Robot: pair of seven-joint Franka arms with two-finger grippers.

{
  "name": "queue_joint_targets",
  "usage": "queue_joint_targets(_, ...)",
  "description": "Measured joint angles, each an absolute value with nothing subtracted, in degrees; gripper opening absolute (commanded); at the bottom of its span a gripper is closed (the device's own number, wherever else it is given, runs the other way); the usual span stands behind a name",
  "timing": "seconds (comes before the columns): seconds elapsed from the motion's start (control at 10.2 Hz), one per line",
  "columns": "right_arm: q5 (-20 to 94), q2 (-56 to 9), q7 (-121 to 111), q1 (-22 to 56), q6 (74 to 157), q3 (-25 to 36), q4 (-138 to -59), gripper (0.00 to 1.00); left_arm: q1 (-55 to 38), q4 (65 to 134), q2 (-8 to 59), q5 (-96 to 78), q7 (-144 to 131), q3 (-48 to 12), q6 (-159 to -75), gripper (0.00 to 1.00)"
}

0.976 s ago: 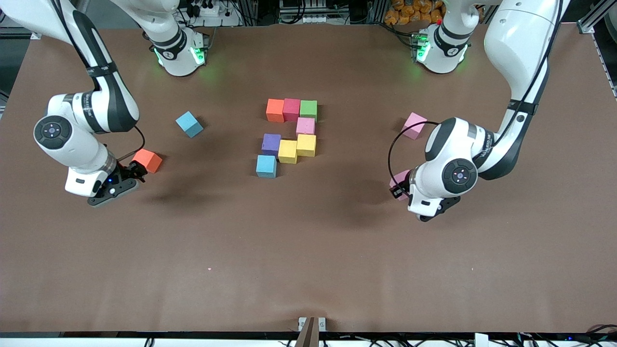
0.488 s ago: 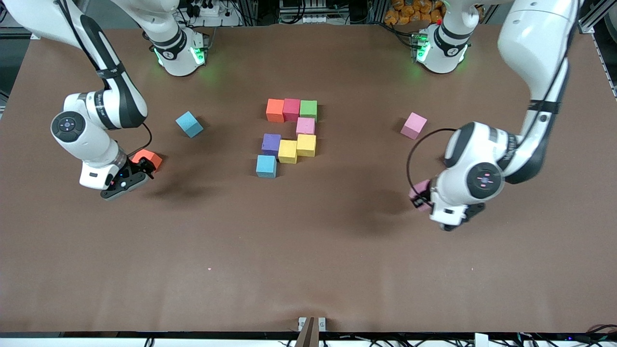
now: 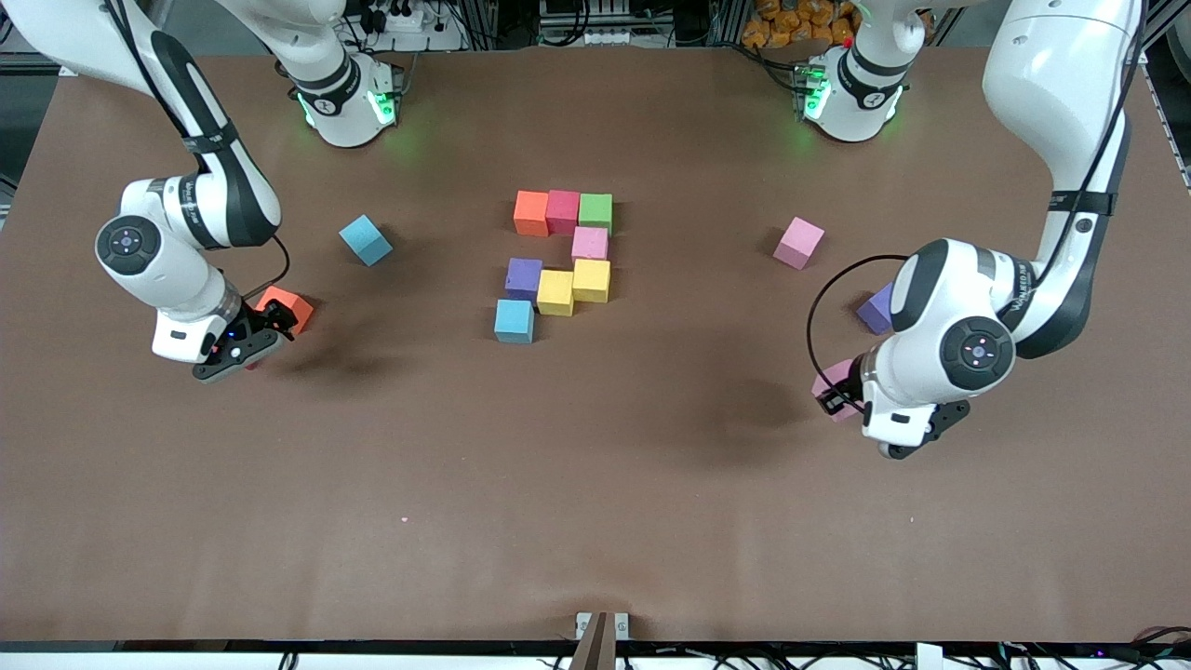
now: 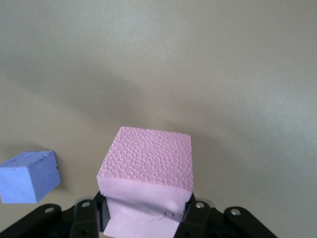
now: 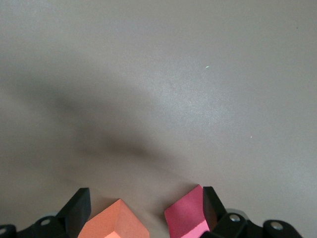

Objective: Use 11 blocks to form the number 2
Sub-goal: 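Grasp the magenta cube beside the orange cube with the right gripper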

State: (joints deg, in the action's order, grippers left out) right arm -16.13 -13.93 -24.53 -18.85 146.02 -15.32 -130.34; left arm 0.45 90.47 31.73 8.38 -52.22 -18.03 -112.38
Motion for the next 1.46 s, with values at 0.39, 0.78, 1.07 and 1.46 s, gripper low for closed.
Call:
queue_joint_targets(0.39,-16.12,-14.23,-30.85,-19.90,147.20,-15.30,-131.34,1.00,-0.78,90.47,32.79,8.38,-59.36,-18.17,-112.36,0.18)
queue_joint_targets(0.78,-16.12,-15.93,-42.66,-25.54,149.46,-15.22,-130.81,1.00,-2.68,90.45,33.13,8.38,-60.82,-18.27,-112.36,0.18)
queue_joint_targets(1.07,-16.12,-16.28,-49.28,-28.01,149.45,-15.21,-130.73,1.00,-3.13,90.40,33.28,8.38,-62.84,-18.35,-112.36,0.18)
queue_joint_targets(1.46,-16.11,-20.68,-56.45,-28.85,149.58,-15.05,-129.12,1.00,-3.24,90.24,33.29,8.38,-63.99,-18.46,-112.36,0.18)
